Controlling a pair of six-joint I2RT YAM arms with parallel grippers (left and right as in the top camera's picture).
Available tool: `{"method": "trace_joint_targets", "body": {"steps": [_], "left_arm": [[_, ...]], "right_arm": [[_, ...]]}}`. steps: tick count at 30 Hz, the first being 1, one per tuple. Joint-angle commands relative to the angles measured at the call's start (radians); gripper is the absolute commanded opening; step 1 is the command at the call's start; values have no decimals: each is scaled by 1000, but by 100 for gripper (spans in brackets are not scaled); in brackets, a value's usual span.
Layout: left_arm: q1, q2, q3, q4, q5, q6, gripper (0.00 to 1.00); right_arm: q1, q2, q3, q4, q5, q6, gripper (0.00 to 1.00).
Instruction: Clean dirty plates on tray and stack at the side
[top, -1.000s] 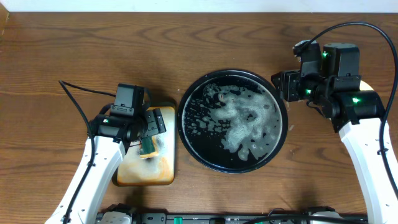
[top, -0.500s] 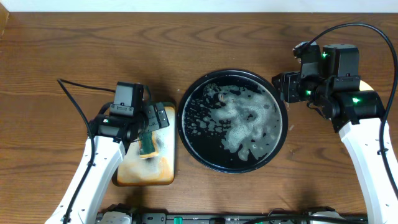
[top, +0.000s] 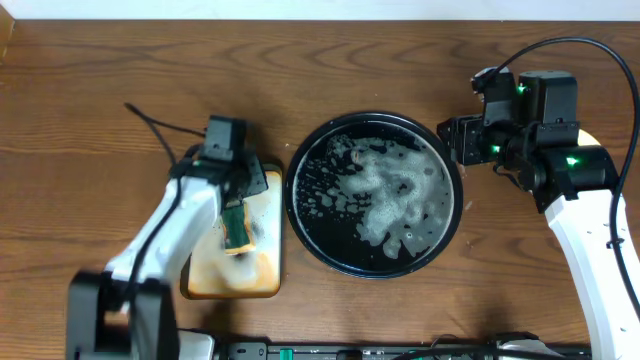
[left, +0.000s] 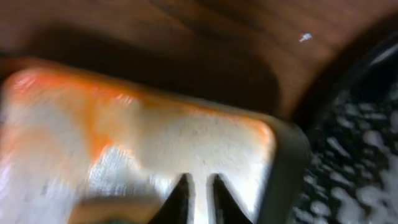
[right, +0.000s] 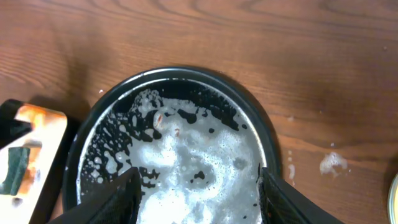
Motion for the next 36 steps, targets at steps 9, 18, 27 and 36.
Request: {"method": "trace_joint_targets", "body": {"steps": [9, 18, 27, 36], "left_arm": [[5, 153, 77, 32, -169, 4, 7], [5, 215, 77, 88, -214, 5, 7], [5, 230, 77, 191, -229, 5, 7], [5, 230, 77, 293, -233, 39, 8]], "right_arm": [[5, 2, 8, -10, 0, 10, 58], [5, 2, 8, -10, 0, 10, 58], [6, 2, 8, -10, 0, 10, 59], [6, 2, 8, -10, 0, 10, 59]]}}
